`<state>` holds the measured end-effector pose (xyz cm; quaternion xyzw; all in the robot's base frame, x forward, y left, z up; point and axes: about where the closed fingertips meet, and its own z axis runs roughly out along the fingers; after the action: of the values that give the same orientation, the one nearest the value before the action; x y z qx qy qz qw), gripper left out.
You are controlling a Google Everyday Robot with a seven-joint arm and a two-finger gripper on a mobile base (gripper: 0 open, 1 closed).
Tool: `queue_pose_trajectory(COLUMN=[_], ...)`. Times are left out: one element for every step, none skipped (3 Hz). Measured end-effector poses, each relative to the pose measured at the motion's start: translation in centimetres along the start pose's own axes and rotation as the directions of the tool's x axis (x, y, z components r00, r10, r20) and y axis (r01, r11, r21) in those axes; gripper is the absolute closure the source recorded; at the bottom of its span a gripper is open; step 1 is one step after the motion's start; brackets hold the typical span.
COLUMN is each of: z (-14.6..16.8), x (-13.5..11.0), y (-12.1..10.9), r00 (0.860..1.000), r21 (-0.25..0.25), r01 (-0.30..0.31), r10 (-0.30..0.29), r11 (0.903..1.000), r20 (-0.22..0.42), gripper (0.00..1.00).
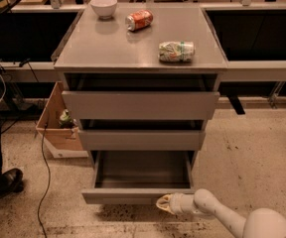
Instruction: Close bottom drawer
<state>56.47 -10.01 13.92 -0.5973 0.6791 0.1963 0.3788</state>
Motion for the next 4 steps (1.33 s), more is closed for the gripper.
queue_pose_trajectory(z=[1.1,2.7,4.5,6.3], x=[-1.3,-2.9,-4.6,-6.5], y=[-1.8,-3.7,-5.9,-7.8], r00=[0.998,0.990,0.977,0.963], r21=[0.037,0.072,0.109,0.154], r01=[0.040,0.081,0.121,0.155], r10=[-0.042,-0.089,-0.137,-0.184], r11=[0.9985,0.9941,0.9867,0.9759], r20=[0.051,0.108,0.162,0.198], gripper=[1.00,1.00,1.00,1.00])
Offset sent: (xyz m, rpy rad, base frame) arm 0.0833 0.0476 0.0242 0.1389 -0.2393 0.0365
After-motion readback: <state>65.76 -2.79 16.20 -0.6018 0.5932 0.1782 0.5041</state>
